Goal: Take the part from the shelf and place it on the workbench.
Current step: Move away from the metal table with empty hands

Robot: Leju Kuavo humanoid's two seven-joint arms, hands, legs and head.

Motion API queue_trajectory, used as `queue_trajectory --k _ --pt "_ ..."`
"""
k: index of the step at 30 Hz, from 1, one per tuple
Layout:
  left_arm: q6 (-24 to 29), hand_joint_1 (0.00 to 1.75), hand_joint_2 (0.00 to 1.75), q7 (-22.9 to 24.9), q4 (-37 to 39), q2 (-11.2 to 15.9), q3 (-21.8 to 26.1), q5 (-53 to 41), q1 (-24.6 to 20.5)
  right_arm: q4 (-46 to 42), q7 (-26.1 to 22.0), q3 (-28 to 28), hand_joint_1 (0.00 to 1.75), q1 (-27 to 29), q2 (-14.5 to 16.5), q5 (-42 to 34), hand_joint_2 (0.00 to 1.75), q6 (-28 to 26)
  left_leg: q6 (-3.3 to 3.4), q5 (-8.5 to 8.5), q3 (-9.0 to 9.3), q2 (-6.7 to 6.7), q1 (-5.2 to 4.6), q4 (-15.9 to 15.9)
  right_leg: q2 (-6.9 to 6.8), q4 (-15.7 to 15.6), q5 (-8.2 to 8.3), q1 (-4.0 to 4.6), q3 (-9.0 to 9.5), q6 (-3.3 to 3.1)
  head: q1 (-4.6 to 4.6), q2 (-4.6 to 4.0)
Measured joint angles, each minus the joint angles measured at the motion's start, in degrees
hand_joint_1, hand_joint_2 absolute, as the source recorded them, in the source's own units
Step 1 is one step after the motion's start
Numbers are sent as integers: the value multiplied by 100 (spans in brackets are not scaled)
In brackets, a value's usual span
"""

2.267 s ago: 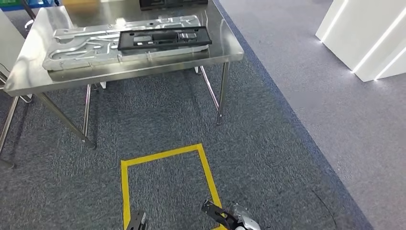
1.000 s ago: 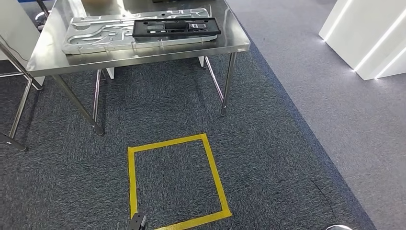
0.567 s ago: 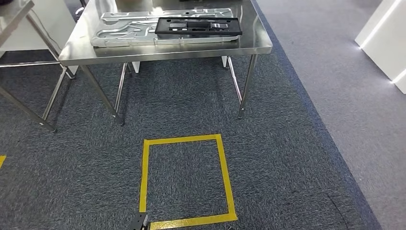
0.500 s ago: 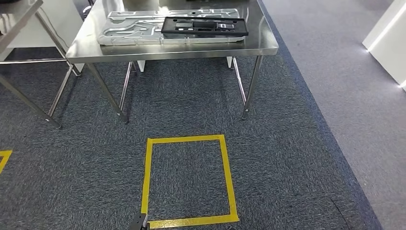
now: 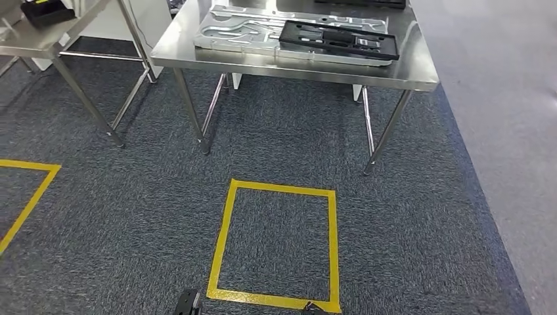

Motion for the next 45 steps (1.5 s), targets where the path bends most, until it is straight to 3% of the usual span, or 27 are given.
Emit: queue_trajectory --k 1,3,5,7,9,11,13,14,15,16,18,20,22,23,25,27,29,30,31,33,34,36,38,40,42,44,45 --pt "2 0 0 -7 0 0 0 13 4 1 4 -1 0 12 -2 13 175 7 -14 -1 -2 -95 5 17 64 -328 212 -16 168 -4 0 0" --pt "8 0 0 -20 0 -4 1 37 3 2 12 -2 0 46 -7 34 175 19 -66 -3 -33 -273 5 67 344 -1037 490 -51 505 -28 0 0" --pt "17 0 0 -39 0 -6 2 54 0 2 16 -6 0 64 -10 50 175 36 -146 19 -115 -402 10 108 511 -1335 484 -52 618 -76 -1 0" --pt "21 0 0 -51 0 0 2 54 10 0 17 -9 0 55 3 65 175 59 -227 50 -180 -496 23 106 404 -1392 478 -49 620 -149 -1 0" --pt "21 0 0 -52 0 8 2 41 22 -1 19 -13 0 51 23 75 175 69 -277 -49 -269 -285 9 259 248 -1441 509 -60 635 -241 -3 0" --pt "18 0 0 -51 0 10 2 22 16 -1 21 -19 0 64 30 77 175 68 -307 -371 -541 69 5 845 65 -1465 521 -37 638 -306 -7 0" --pt "15 0 0 -49 0 11 2 12 16 0 21 -26 0 80 30 77 175 68 -332 -667 -863 190 20 1568 -130 -1463 515 -1 633 -327 -9 0" --pt "15 0 0 -44 0 13 2 10 21 1 21 -27 0 85 30 78 175 68 -337 -685 -919 206 22 1723 -223 -1462 511 10 635 -332 -9 0" --pt "16 0 0 -40 0 17 2 5 26 1 21 -29 0 89 31 81 175 68 -333 -589 -857 222 22 1638 -309 -1461 506 17 642 -331 -9 0" --pt "15 0 0 -36 0 21 2 -6 28 2 21 -30 0 90 31 85 175 68 -318 -414 -687 266 19 1334 -388 -1461 499 23 653 -328 -9 0" --pt "-81 0 0 -109 0 59 -6 -85 35 1 21 -37 0 106 32 68 175 46 -258 -119 -253 514 -23 517 -526 -1457 474 47 682 -300 -9 0" --pt "-408 0 0 -383 0 210 -67 -231 107 1 7 -72 0 151 22 -3 175 -15 -190 -53 -57 687 -73 111 -640 -1457 454 77 702 -253 -8 0" --pt "-758 0 0 -680 0 435 -152 -336 263 -1 -19 -120 0 179 12 -55 175 -62 -140 -48 -56 608 -81 71 -736 -1471 444 93 725 -207 -8 0" --pt "-853 0 0 -757 -1 527 -180 -360 346 -2 -29 -141 0 182 6 -62 175 -67 -116 -31 -48 553 -67 45 -697 -1456 415 86 737 -180 -7 0" --pt "-914 0 0 -787 -10 664 -221 -376 436 -4 -33 -183 0 186 -7 -74 175 -65 -51 16 -38 435 -29 -8 -422 -1171 187 63 639 -132 -5 0" --pt "-916 0 0 -762 -26 739 -256 -374 435 -5 -33 -217 0 166 -21 -85 175 -55 -9 49 -71 292 -18 -18 -118 -446 -210 35 336 -106 -4 0" --pt "-914 0 0 -732 -33 764 -278 -374 426 -5 -28 -232 0 130 -25 -88 175 -45 -7 63 -84 122 -20 -10 -44 134 -382 23 103 -90 -3 0" --pt "-908 0 0 -712 -34 769 -285 -375 435 -5 -22 -235 0 123 -24 -87 175 -40 -13 66 -82 31 -19 -1 -33 129 -292 16 117 -86 -4 0" --pt "-898 0 0 -695 -34 774 -289 -375 444 -5 -12 -236 0 127 -24 -80 175 -31 -24 67 -79 -63 -15 13 -7 -108 -97 4 230 -87 -4 0" --pt "-870 0 0 -666 -35 778 -294 -373 450 -3 6 -238 0 156 -29 -57 175 -10 -69 62 -98 -244 -12 65 226 -859 301 -23 551 -101 -3 0" --pt "-859 0 0 -654 -37 781 -297 -372 442 -1 11 -240 0 168 -31 -44 175 0 -105 65 -132 -320 -9 97 370 -1162 386 -35 666 -116 -3 0" --pt "-845 0 0 -637 -40 794 -309 -377 434 0 8 -244 0 170 -28 -30 175 16 -193 97 -216 -442 5 125 533 -1371 365 -26 727 -158 -5 0" --pt "-830 0 0 -615 -43 818 -328 -386 451 -3 1 -246 0 159 -9 -15 175 35 -272 127 -270 -495 17 119 408 -1421 385 -31 738 -228 -5 0" --pt "-810 0 0 -590 -44 837 -345 -396 461 -5 -8 -250 0 167 5 1 175 54 -325 -14 -389 -240 1 343 237 -1475 420 -47 762 -312 -6 0" --pt "-796 0 0 -570 -44 842 -369 -400 447 -4 -16 -257 0 187 5 15 175 68 -362 -371 -705 93 5 1027 38 -1493 424 -21 768 -360 -7 0" --pt "-789 0 0 -551 -44 842 -387 -397 448 -3 -18 -267 0 198 1 34 175 78 -395 -602 -994 195 26 1672 -164 -1491 413 6 770 -370 -7 0" --pt "-789 0 0 -544 -44 842 -391 -394 459 -2 -18 -270 0 199 -1 48 175 82 -403 -566 -1003 214 30 1721 -252 -1491 406 11 776 -370 -7 0"
